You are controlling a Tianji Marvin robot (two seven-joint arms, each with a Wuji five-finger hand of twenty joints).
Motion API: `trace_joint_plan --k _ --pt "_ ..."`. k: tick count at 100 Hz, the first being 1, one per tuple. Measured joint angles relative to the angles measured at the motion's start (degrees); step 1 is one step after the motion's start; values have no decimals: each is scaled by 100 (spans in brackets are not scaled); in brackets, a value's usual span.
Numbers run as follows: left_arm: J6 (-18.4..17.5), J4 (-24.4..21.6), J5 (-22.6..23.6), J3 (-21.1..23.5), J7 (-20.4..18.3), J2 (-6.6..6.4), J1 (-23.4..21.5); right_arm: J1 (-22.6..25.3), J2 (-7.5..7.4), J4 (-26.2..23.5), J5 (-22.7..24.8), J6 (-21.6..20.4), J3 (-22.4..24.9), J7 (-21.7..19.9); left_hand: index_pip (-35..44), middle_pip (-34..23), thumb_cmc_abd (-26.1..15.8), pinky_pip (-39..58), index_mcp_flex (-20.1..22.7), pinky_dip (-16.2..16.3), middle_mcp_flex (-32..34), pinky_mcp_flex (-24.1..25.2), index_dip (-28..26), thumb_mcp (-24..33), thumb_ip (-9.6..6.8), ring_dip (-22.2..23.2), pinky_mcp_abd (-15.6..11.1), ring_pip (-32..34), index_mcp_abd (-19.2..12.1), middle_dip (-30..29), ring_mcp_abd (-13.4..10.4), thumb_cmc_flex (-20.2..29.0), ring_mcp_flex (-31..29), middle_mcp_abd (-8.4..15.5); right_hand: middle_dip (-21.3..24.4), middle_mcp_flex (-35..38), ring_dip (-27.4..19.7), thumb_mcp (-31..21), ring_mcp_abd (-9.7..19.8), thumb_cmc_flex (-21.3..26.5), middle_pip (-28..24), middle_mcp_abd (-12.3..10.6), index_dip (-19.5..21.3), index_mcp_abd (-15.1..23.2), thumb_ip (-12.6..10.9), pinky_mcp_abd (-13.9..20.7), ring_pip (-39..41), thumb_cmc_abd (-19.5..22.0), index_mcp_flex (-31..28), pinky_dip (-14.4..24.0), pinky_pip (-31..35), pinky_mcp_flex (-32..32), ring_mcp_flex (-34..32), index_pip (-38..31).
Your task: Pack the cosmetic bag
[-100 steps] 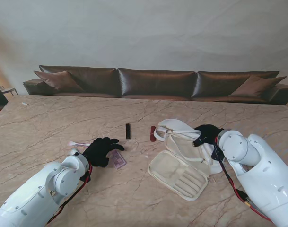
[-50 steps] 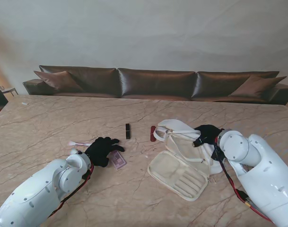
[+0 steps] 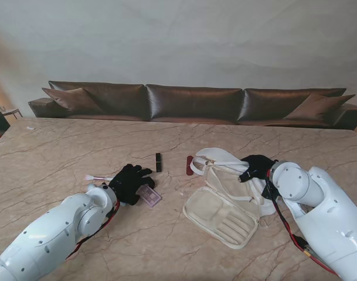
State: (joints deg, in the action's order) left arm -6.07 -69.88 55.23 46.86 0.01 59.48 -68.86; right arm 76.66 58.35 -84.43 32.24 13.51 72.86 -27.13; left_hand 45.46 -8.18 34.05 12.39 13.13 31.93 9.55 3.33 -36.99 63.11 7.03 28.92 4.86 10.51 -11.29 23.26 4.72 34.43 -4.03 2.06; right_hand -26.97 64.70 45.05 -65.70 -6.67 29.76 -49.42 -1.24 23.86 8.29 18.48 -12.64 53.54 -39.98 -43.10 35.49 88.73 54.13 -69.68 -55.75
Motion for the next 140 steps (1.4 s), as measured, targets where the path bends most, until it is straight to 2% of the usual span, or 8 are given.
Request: trace_joint_plan --k 17,35,46,63,73,87,120,140 --pt "-82 205 -52 -67 336 25 84 4 1 4 -11 1 10 1 53 -1046 490 1037 319 -213 371 -54 -588 16 383 6 50 703 -1 -71 0 40 -252 126 15 0 0 0 0 0 0 1 0 0 0 0 9 0 0 0 1 47 0 -1" --pt "-212 397 -29 -82 861 68 88 2 1 3 -12 0 10 -23 -194 -1642 1105 3180 1001 -493 2564 -68 -1280 59 636 6 256 1212 -7 -128 -25 124 -1902 547 64 1 0 0 0 0 0 4 -18 0 0 0 24 0 0 0 1 89 0 -2" --pt "-232 388 -24 -66 843 77 91 -4 1 6 -17 -8 -4 -23 -651 -1583 1339 3717 1440 -498 3142 -199 -1564 74 759 146 340 1396 -32 -104 -68 119 -2950 728 70 3 -7 0 0 0 0 7 -19 0 0 0 51 0 -1 0 1 92 0 -6" --pt "-251 447 -96 -50 1098 122 100 -25 -1 37 -35 -19 -22 -18 -608 -427 2035 4045 2199 -498 5035 -599 -2268 -574 1097 641 389 1635 -176 1419 -177 252 -4088 892 123 28 -7 -1 0 0 0 11 -39 0 0 0 98 0 -1 5 9 130 0 -39" --pt "-281 490 -162 -11 1145 151 66 -36 -2 45 -36 -21 -37 -20 2160 -736 1816 4107 2865 -486 5676 -670 -2770 -502 1064 877 422 1757 -805 1860 -217 528 -4256 1303 123 29 -14 -1 0 0 0 11 -60 0 0 0 129 0 -1 46 9 136 0 -59" --pt "-293 496 -249 16 1141 163 42 -54 -4 55 -36 -23 -50 -44 2397 -915 1824 4110 2825 -454 5747 -670 -2954 -454 1076 1206 419 1751 -858 2127 -220 650 -4179 1270 125 29 -30 -1 0 0 0 12 -69 0 0 0 133 0 -1 47 9 138 -1 -64" --pt "-362 474 -363 118 1057 183 1 -104 -12 94 -56 -37 -91 -84 1832 -609 1210 4083 2718 -428 5838 -601 1414 -446 1060 1302 423 1533 -867 1760 -141 554 -4197 1117 125 29 -44 -1 0 0 0 13 -85 0 0 0 161 0 -1 49 20 138 -1 -80" --pt "-464 471 -556 300 1055 216 -113 -115 -14 109 -69 -61 -98 -95 1361 -441 785 3962 2935 -421 5891 -397 1807 -594 1075 1236 404 1415 -641 1627 -130 326 -4116 957 125 29 -57 -2 0 0 0 13 -86 0 -1 0 178 0 -2 50 22 138 -2 -86"
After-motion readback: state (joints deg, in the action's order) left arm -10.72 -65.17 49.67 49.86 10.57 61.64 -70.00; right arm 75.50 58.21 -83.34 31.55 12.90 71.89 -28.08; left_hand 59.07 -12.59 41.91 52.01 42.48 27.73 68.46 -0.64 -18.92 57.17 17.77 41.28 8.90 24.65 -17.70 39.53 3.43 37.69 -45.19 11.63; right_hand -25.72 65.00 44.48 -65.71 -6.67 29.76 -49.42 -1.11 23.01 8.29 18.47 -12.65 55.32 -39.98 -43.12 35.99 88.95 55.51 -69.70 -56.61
